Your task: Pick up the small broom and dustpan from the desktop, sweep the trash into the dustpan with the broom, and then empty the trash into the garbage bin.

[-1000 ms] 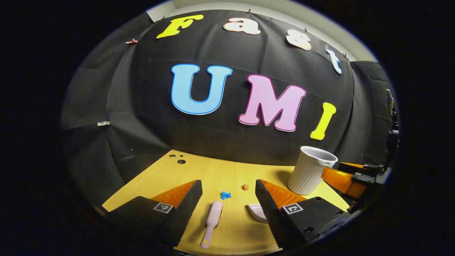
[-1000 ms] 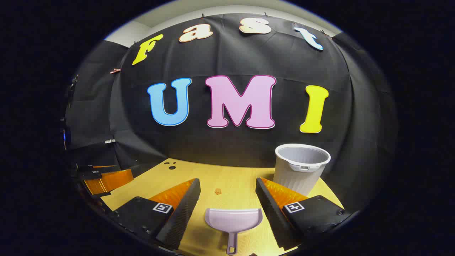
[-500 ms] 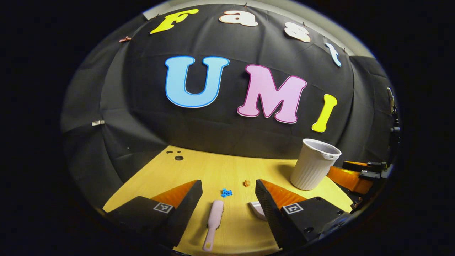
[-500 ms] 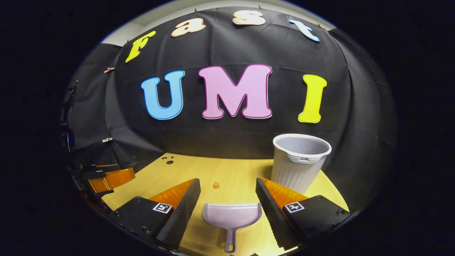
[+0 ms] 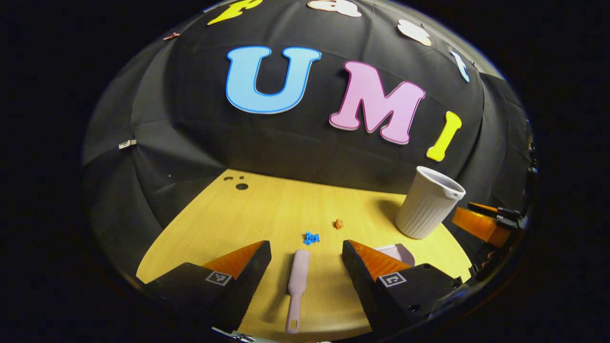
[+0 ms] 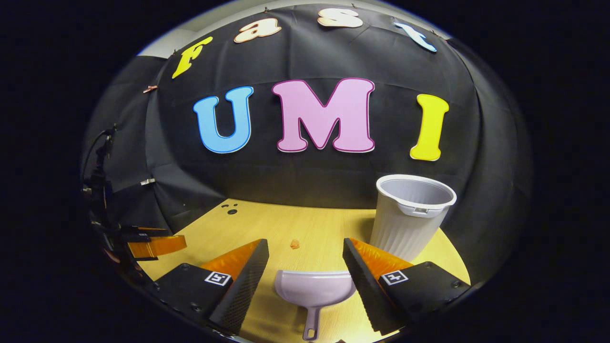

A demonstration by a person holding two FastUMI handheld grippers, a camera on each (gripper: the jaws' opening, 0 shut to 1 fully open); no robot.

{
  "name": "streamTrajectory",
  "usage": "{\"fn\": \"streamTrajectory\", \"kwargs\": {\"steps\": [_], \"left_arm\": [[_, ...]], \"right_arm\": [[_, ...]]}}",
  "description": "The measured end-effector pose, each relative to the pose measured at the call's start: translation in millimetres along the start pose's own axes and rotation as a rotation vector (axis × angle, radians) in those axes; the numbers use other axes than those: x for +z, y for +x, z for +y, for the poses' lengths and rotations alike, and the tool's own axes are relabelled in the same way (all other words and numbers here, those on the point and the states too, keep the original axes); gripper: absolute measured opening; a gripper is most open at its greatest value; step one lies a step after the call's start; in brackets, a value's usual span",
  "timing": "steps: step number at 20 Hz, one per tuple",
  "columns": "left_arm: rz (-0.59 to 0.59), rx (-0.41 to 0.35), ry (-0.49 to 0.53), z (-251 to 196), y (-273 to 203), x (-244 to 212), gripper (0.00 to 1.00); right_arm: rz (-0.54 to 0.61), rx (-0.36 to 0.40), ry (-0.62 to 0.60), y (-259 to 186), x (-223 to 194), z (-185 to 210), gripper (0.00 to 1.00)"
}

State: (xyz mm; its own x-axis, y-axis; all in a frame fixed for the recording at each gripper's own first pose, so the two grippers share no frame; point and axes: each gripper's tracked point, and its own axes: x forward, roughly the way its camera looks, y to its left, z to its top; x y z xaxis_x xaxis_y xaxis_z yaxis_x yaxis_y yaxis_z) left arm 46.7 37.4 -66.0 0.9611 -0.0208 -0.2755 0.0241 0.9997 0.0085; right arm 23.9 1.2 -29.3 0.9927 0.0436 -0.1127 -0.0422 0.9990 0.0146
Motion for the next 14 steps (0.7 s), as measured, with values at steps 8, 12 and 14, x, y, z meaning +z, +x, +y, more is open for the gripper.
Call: {"fn": "streamTrajectory", "kwargs": {"steps": [8, 12, 14], "left_arm": [[0.338, -0.02, 0.108, -1, 45, -99, 0.95], [0.49, -0.008, 0.165, 5, 66, -143, 0.96], [0.54, 0.001, 0.17, 10, 72, -158, 0.96]], "right_arm": [[0.076, 0.005, 0.005, -3, -28, -4, 0.98], [0.102, -0.008, 0.018, -3, -37, -15, 0.98], [0.133, -0.019, 0.044, -3, -47, -21, 0.98]]}}
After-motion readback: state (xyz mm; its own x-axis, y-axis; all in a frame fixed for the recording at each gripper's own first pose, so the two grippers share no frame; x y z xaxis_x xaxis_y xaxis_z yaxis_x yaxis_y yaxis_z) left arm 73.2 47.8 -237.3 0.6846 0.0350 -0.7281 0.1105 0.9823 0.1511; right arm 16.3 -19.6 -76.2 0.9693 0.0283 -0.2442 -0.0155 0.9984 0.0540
